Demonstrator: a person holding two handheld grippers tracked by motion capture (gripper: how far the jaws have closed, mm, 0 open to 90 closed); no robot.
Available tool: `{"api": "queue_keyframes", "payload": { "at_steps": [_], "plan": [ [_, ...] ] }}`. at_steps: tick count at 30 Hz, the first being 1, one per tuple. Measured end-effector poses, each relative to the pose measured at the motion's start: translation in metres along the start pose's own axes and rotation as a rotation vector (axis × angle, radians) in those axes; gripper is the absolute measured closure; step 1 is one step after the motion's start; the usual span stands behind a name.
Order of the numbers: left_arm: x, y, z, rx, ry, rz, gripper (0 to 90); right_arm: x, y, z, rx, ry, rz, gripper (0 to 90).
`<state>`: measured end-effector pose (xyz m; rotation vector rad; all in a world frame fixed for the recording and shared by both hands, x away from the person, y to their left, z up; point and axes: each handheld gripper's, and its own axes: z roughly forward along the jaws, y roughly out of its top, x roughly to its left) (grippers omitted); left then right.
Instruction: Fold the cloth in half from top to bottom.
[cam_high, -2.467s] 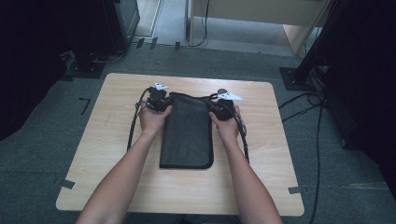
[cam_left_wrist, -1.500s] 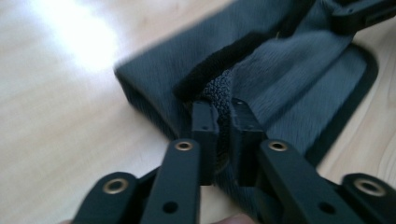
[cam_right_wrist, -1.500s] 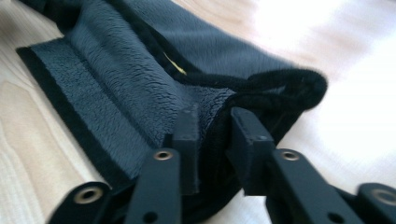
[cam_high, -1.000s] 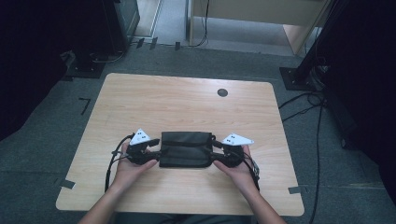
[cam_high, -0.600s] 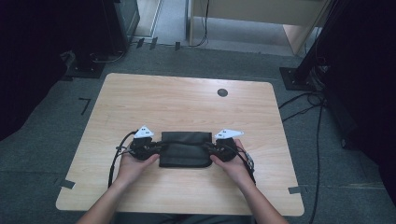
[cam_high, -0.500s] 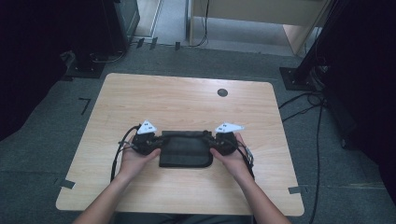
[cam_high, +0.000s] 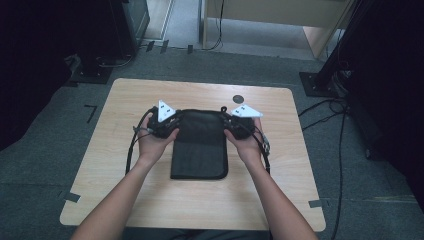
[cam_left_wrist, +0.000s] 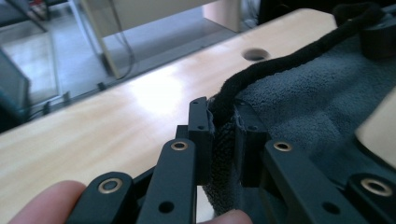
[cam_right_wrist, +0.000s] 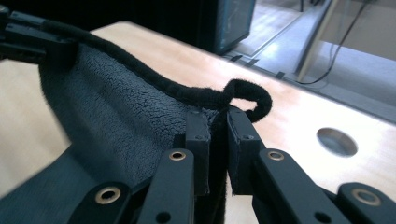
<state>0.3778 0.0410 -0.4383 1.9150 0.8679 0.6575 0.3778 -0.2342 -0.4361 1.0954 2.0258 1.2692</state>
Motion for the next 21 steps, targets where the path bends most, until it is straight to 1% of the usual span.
{"api": "queue_keyframes", "payload": {
  "at_steps": [2, 3, 4, 5, 6, 8, 9, 10, 11, 12, 13, 14, 15, 16, 17, 18, 19, 20, 21],
  "plan": [
    [-0.006, -0.016, -0.009, 0.007, -0.035, 0.015, 80.1, 0.008, -0.014, -0.008, 0.009, 0.026, -0.02, 80.9],
    [-0.011, -0.026, -0.015, 0.016, -0.053, 0.029, 80.1, 0.013, -0.022, -0.013, 0.017, 0.041, -0.027, 80.9],
    [-0.014, -0.032, -0.019, 0.024, -0.067, 0.033, 79.9, 0.018, -0.031, -0.02, 0.025, 0.056, -0.047, 80.9],
    [-0.019, -0.04, -0.024, 0.034, -0.085, 0.048, 79.9, 0.022, -0.036, -0.024, 0.032, 0.066, -0.056, 81.0],
    [-0.025, -0.047, -0.029, 0.047, -0.096, 0.073, 80.0, 0.026, -0.044, -0.029, 0.043, 0.081, -0.063, 81.1],
    [-0.035, -0.062, -0.037, 0.081, -0.133, 0.096, 79.8, 0.033, -0.058, -0.037, 0.069, 0.11, -0.075, 80.7],
    [-0.038, -0.068, -0.04, 0.103, -0.153, 0.102, 79.3, 0.036, -0.064, -0.041, 0.086, 0.121, -0.07, 79.2],
    [-0.041, -0.073, -0.043, 0.12, -0.176, 0.093, 78.1, 0.037, -0.07, -0.044, 0.103, 0.132, -0.058, 75.5],
    [-0.042, -0.078, -0.046, 0.149, -0.204, 0.094, 74.9, 0.038, -0.076, -0.046, 0.131, 0.144, -0.043, 69.2],
    [-0.043, -0.081, -0.049, 0.189, -0.22, 0.093, 70.1, 0.037, -0.081, -0.049, 0.156, 0.153, -0.029, 62.9],
    [-0.042, -0.085, -0.053, 0.191, -0.232, 0.089, 66.6, 0.035, -0.085, -0.053, 0.174, 0.17, -0.009, 58.7],
    [-0.041, -0.087, -0.058, 0.192, -0.254, 0.085, 61.8, 0.032, -0.088, -0.058, 0.175, 0.202, 0.031, 57.6],
    [-0.039, -0.087, -0.063, 0.197, -0.277, 0.075, 55.1, 0.029, -0.09, -0.065, 0.163, 0.234, 0.08, 55.5],
    [-0.036, -0.087, -0.068, 0.185, -0.299, 0.064, 50.6, 0.025, -0.091, -0.072, 0.153, 0.257, 0.117, 54.2],
    [-0.033, -0.085, -0.073, 0.168, -0.324, 0.046, 47.5, 0.022, -0.091, -0.08, 0.149, 0.265, 0.142, 53.6],
    [-0.03, -0.082, -0.079, 0.135, -0.352, 0.016, 45.6, 0.019, -0.09, -0.088, 0.138, 0.266, 0.155, 52.5],
    [-0.028, -0.08, -0.081, 0.117, -0.363, -0.001, 44.6, 0.017, -0.088, -0.097, 0.118, 0.271, 0.167, 52.4],
    [-0.026, -0.077, -0.084, 0.098, -0.374, -0.021, 44.2, 0.015, -0.086, -0.102, 0.104, 0.275, 0.171, 52.7],
    [-0.025, -0.073, -0.084, 0.08, -0.372, -0.041, 43.9, 0.015, -0.083, -0.107, 0.084, 0.27, 0.177, 54.3]
  ]
}}
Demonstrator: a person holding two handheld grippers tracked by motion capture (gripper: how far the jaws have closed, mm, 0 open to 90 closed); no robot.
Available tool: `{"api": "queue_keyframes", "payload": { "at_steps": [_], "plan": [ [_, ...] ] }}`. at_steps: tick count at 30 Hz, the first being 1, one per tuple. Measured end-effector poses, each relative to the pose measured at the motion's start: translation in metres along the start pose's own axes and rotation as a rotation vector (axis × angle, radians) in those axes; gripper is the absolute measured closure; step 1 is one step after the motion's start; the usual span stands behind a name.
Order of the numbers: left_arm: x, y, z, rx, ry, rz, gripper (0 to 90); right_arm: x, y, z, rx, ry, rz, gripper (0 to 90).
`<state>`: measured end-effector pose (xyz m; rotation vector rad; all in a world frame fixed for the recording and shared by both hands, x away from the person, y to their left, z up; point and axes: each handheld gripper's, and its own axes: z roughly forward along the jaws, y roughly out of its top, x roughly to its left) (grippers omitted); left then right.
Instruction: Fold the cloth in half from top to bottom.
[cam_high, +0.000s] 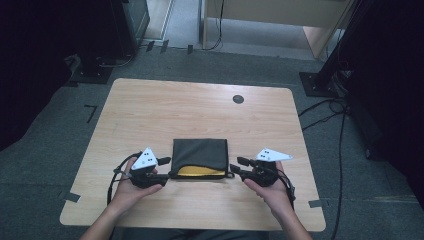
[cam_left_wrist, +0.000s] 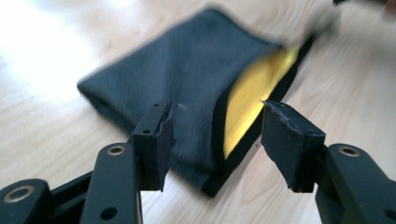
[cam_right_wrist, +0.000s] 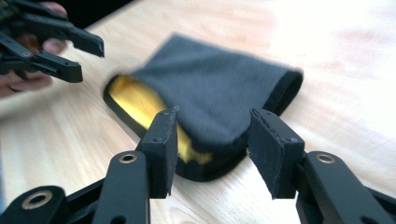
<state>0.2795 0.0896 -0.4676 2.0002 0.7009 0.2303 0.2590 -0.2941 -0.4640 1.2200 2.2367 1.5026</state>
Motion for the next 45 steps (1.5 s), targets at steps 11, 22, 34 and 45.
{"api": "queue_keyframes", "payload": {
  "at_steps": [11, 22, 34, 45],
  "plan": [
    [-0.015, -0.022, 0.042, 0.223, 0.217, 0.074, 45.3, 0.016, -0.022, 0.06, 0.11, -0.236, -0.101, 58.6],
    [-0.016, -0.025, 0.018, 0.143, 0.195, 0.043, 41.3, 0.015, -0.032, 0.048, 0.102, -0.227, -0.038, 58.2],
    [-0.034, -0.024, 0.025, 0.108, 0.17, 0.125, 59.7, 0.01, -0.029, 0.045, 0.081, -0.173, 0.092, 76.9],
    [-0.028, -0.029, 0.02, 0.106, 0.176, 0.114, 67.3, 0.007, -0.028, 0.041, 0.051, -0.213, 0.098, 86.3]
  ]
}}
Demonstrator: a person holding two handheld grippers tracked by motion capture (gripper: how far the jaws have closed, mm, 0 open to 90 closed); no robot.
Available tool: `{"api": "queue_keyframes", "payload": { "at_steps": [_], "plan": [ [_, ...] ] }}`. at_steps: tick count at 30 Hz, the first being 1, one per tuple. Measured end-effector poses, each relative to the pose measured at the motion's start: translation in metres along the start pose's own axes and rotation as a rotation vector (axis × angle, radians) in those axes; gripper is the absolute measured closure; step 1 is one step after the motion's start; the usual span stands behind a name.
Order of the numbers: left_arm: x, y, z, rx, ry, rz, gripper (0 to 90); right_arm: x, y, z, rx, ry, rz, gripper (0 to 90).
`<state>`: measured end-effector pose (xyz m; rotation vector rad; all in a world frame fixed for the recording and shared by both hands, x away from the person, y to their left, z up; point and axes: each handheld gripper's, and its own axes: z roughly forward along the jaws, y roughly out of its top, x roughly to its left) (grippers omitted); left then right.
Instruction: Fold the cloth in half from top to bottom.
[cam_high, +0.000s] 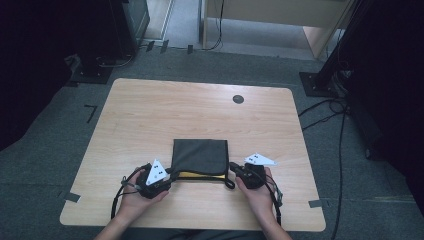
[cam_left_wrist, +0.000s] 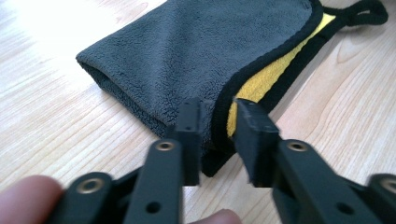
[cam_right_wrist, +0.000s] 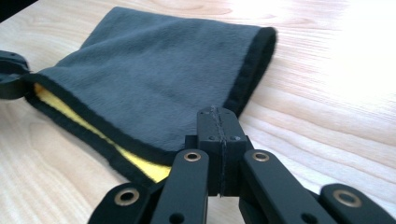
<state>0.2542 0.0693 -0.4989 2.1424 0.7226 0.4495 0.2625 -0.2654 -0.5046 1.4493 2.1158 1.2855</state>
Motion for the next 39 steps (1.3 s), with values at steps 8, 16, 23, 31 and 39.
{"api": "queue_keyframes", "payload": {
  "at_steps": [8, 16, 23, 31, 39],
  "plan": [
    [-0.004, 0.0, 0.005, 0.002, -0.011, -0.002, 67.5, -0.002, -0.001, 0.01, -0.021, -0.021, 0.051, 71.7],
    [-0.003, -0.003, 0.004, 0.004, 0.0, 0.01, 79.1, 0.0, -0.002, 0.016, 0.002, 0.02, 0.087, 83.2],
    [-0.003, -0.003, 0.001, 0.002, 0.002, 0.042, 82.1, 0.002, 0.001, 0.009, 0.0, 0.03, 0.071, 89.4],
    [-0.004, -0.004, -0.005, 0.032, 0.004, 0.1, 87.3, -0.004, 0.002, -0.008, 0.006, 0.065, 0.122, 89.4],
    [0.006, -0.003, -0.012, -0.07, -0.154, -0.003, 63.4, -0.01, -0.004, -0.004, 0.057, 0.065, 0.113, 75.6]
  ]
}}
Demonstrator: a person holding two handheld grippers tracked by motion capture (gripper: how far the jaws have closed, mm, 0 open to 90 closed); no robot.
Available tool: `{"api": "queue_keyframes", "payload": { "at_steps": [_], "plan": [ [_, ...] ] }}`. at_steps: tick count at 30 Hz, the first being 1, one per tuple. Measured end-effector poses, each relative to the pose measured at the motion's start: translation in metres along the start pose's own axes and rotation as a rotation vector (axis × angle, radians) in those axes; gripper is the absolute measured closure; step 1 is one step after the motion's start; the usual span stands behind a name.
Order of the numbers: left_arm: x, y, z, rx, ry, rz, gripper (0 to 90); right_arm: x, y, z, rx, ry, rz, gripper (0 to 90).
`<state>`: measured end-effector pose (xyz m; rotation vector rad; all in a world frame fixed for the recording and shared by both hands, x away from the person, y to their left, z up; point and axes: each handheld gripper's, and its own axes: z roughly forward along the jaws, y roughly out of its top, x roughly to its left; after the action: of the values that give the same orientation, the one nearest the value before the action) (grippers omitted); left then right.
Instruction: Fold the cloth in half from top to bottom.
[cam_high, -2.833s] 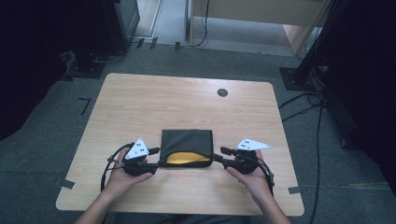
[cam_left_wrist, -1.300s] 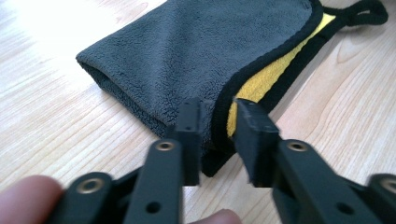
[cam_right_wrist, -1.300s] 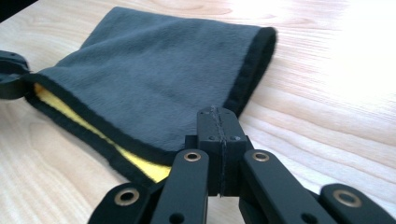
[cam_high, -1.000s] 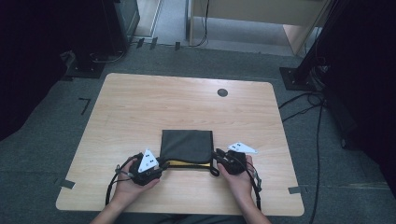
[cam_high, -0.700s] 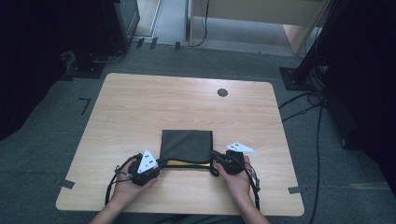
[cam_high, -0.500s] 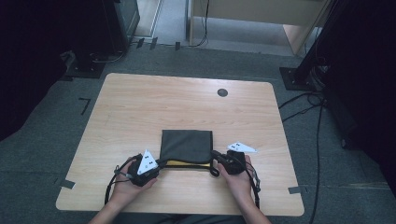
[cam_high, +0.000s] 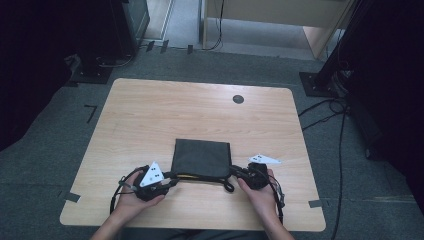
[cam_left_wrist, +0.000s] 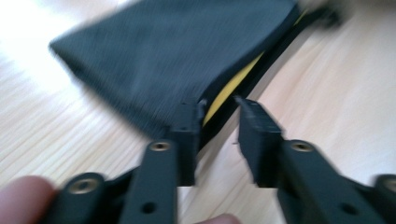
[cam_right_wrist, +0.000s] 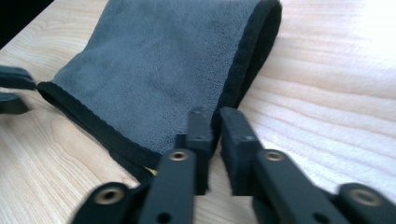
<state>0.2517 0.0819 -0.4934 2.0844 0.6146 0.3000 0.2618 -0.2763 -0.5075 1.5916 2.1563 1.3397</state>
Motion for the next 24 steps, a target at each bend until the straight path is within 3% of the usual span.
{"api": "queue_keyframes", "payload": {
  "at_steps": [3, 5, 7, 9, 11, 15, 19, 22, 24],
  "plan": [
    [0.006, 0.004, 0.002, -0.05, 0.024, -0.109, 54.7, 0.008, 0.002, -0.006, -0.053, -0.055, -0.041, 67.3],
    [0.01, 0.006, 0.01, -0.038, 0.085, -0.186, 53.4, 0.015, 0.004, -0.005, -0.081, -0.093, -0.094, 61.8],
    [0.011, 0.007, 0.021, -0.002, 0.123, -0.228, 50.5, 0.023, 0.006, 0.001, -0.096, -0.128, -0.138, 51.3],
    [0.01, 0.006, 0.029, 0.064, 0.174, -0.218, 48.8, 0.027, 0.007, 0.01, -0.083, -0.17, -0.158, 46.1],
    [0.008, 0.002, 0.031, 0.112, 0.198, -0.177, 48.6, 0.028, 0.004, 0.016, -0.052, -0.177, -0.161, 42.9],
    [0.009, -0.003, 0.025, 0.118, 0.187, -0.161, 47.6, 0.024, -0.003, 0.02, 0.006, -0.193, -0.176, 38.9],
    [0.008, -0.005, 0.022, 0.11, 0.188, -0.154, 44.0, 0.02, -0.004, 0.017, 0.013, -0.18, -0.156, 37.5],
    [0.011, -0.004, 0.017, 0.114, 0.2, -0.162, 30.4, 0.024, -0.002, 0.011, 0.007, -0.184, -0.181, 33.9],
    [0.013, -0.003, 0.012, 0.115, 0.235, -0.17, 19.3, 0.028, 0.002, 0.007, 0.001, -0.176, -0.176, 29.7]
  ]
}}
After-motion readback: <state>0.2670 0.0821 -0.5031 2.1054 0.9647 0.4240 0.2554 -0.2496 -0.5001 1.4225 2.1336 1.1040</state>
